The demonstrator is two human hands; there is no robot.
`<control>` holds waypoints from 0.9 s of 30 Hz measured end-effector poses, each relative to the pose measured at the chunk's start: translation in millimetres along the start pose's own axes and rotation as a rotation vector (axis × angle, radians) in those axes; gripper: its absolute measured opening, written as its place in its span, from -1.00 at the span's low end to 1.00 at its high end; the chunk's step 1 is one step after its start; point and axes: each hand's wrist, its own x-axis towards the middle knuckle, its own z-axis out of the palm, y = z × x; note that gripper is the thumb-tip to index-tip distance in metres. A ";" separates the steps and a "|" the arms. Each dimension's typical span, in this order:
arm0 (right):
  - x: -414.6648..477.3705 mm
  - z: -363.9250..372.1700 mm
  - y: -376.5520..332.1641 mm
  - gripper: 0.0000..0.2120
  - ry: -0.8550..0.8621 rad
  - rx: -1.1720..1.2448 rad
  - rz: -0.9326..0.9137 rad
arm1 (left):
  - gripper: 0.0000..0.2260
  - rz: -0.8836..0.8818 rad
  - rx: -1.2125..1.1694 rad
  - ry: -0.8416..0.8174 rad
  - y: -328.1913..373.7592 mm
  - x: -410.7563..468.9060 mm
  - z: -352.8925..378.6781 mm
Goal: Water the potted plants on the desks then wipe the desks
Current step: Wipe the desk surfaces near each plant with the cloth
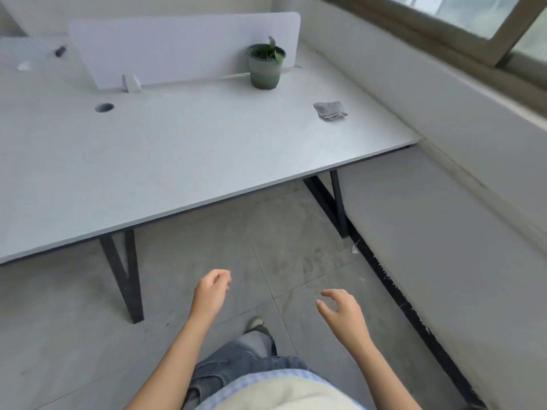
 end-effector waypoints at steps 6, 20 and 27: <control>94.2 -37.5 -29.5 -0.74 0.094 0.044 0.053 | -0.85 0.072 0.024 -0.105 82.9 86.4 42.1; 345.0 -97.5 -62.1 -0.69 -0.096 0.045 -0.150 | -0.87 0.037 -0.029 0.137 180.4 229.5 110.3; 483.6 -168.3 -76.3 -0.69 -0.171 0.003 -0.276 | -0.85 0.018 -0.193 0.337 248.0 284.6 168.1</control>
